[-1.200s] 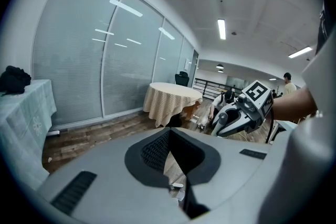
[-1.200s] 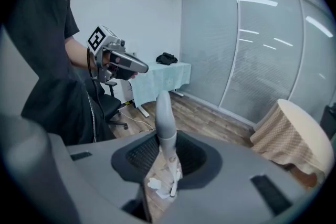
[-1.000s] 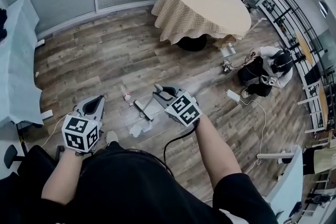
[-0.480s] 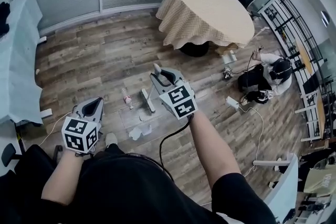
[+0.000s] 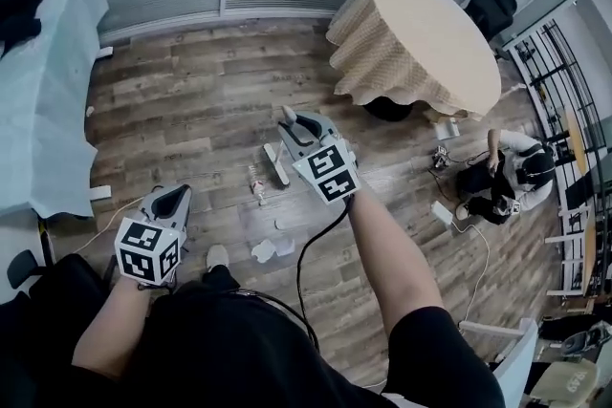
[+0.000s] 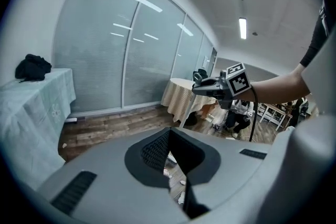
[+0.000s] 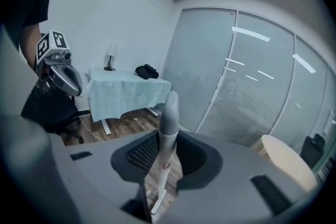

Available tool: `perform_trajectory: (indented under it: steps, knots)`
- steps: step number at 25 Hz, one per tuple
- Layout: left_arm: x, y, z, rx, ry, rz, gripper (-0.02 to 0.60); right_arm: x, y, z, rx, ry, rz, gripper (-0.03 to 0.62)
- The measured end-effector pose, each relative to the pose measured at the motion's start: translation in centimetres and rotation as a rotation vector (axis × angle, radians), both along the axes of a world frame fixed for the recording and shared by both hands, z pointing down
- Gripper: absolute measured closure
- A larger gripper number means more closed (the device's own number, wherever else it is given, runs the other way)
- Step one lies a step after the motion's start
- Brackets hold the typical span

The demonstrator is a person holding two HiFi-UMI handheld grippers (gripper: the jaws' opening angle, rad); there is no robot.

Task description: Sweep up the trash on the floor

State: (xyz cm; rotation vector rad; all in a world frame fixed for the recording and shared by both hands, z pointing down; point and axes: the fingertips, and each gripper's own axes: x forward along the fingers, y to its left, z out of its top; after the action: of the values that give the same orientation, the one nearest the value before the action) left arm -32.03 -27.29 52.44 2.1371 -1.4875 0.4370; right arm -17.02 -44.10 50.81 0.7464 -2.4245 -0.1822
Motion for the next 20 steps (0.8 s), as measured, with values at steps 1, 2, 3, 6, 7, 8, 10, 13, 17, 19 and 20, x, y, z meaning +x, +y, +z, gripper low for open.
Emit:
perform_trajectory:
  steps: [1, 2, 3, 6, 7, 8, 10, 13, 17, 19, 20]
  knots:
    - [-0.8, -0.3, 0.1, -0.003, -0.005, -0.009, 0.586, -0.9, -0.7, 0.6, 0.0, 0.004, -0.006, 0.487]
    - [-1.6, -0.8, 0.2, -0.004, -0.01, -0.017, 0.586, -1.8, -1.3, 1.3, -0.002, 0.01, -0.014, 0.487]
    - [-2.4, -1.2, 0.2, -0.003, -0.014, -0.025, 0.586, -2.7, -1.9, 1.9, -0.007, 0.017, -0.026, 0.487]
    - [-4.6, -2.2, 0.1, -0.002, -0.026, -0.049, 0.586, -5.2, -2.8, 4.0, -0.038, 0.033, -0.071, 0.487]
    - [-5.2, -2.4, 0.1, -0.003, -0.03, -0.056, 0.586, -6.0, -2.8, 4.6, -0.056, 0.029, -0.086, 0.487]
    - [-5.7, -2.6, 0.2, -0.005, -0.033, -0.062, 0.586, -6.7, -2.7, 5.1, -0.079, 0.019, -0.101, 0.487]
    - [-6.6, -2.7, 0.3, -0.009, -0.037, -0.07, 0.586, -8.2, -2.0, 5.5, -0.15, -0.014, -0.139, 0.487]
    - [-7.4, -2.7, 0.7, -0.02, -0.039, -0.078, 0.586, -10.1, -0.2, 5.8, -0.292, -0.08, -0.209, 0.478]
    - [-7.4, -2.1, 1.2, -0.027, -0.034, -0.08, 0.586, -10.6, 2.9, 6.5, -0.367, -0.077, -0.283, 0.468]
    - [-7.4, -1.9, 1.2, -0.029, -0.03, -0.081, 0.586, -10.5, 4.3, 6.8, -0.374, -0.046, -0.315, 0.467]
    - [-7.4, -1.8, 1.2, -0.03, -0.027, -0.081, 0.586, -10.4, 5.0, 6.9, -0.379, -0.032, -0.331, 0.467]
